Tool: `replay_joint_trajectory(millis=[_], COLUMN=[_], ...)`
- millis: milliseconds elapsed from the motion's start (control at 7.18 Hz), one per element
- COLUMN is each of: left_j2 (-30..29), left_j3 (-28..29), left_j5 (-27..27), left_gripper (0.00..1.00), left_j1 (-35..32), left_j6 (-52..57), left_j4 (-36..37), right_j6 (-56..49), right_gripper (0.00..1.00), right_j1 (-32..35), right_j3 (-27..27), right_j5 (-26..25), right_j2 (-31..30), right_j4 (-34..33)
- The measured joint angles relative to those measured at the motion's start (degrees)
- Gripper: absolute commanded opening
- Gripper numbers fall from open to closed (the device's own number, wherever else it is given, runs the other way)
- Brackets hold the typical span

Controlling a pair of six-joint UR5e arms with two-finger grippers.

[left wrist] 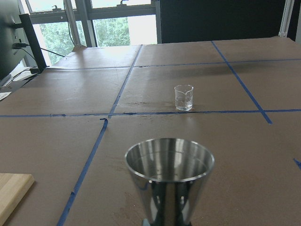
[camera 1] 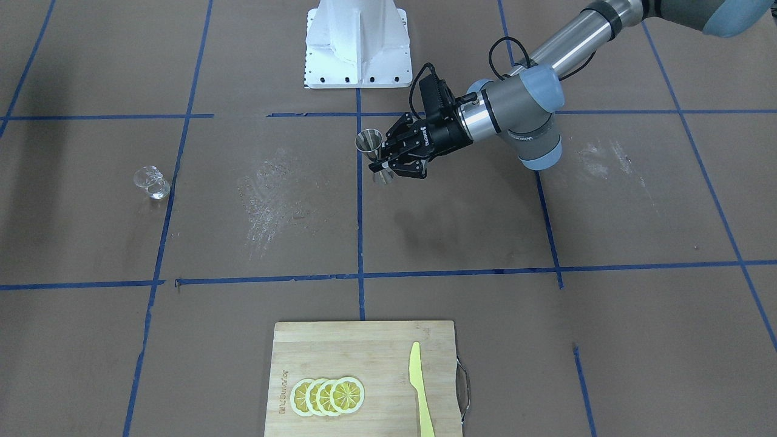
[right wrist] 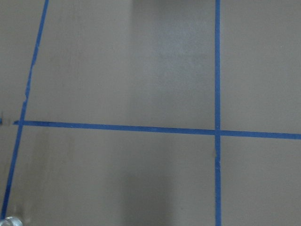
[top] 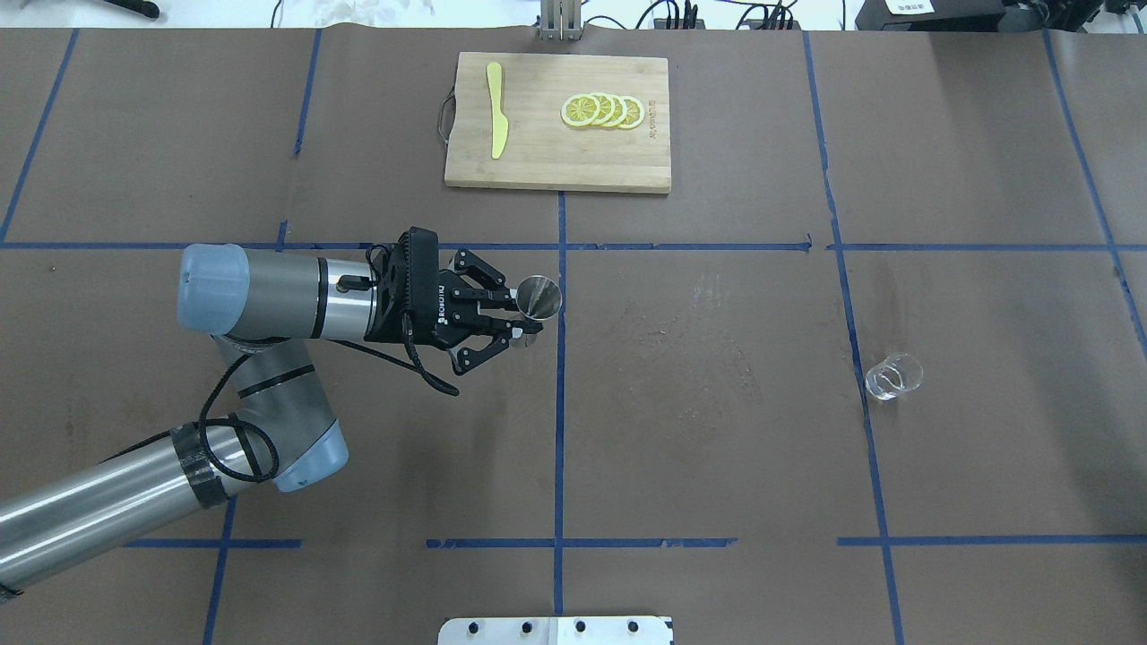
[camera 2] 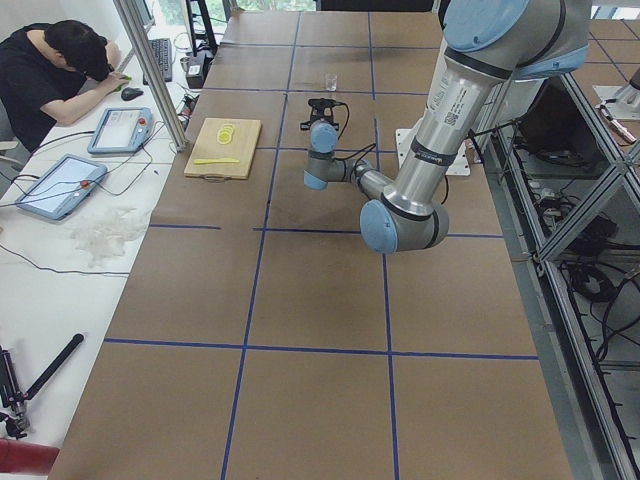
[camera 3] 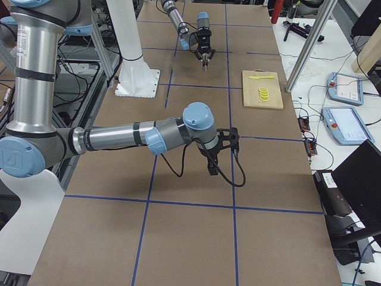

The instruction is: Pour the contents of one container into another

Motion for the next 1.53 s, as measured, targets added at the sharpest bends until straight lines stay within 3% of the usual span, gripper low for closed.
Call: replay_joint_trajectory(millis=[279,557,975,1533], left_j2=[0.1,0.3,0.6,0.8], left_j3=[0.0,0.0,-0.1,-0.2], left_j5=[0.1,0.6,1.7,2.5], left_gripper=[0.00,0.00,0.00,0.00], left_j1=[0.0,0.1,0.2,0.2], left_j6=[0.0,0.0,0.0,0.0], left_j4=[0.0,-0.1,-0.4,-0.5], right_j6=[16.7,31.1,46.6,59.6], right_gripper=[1.00,1.00,1.00,1.00], right_j1=[-7.2,-18.4,-41.7,-67.1], right_j3=[2.9,9.8,13.9,12.6], right_j5=[-2.6,-13.3,-42.8,-79.8], right_j2=[-0.6,-1.9,-5.9,-7.2], right_j4=[9.7,12.8,18.4,19.6])
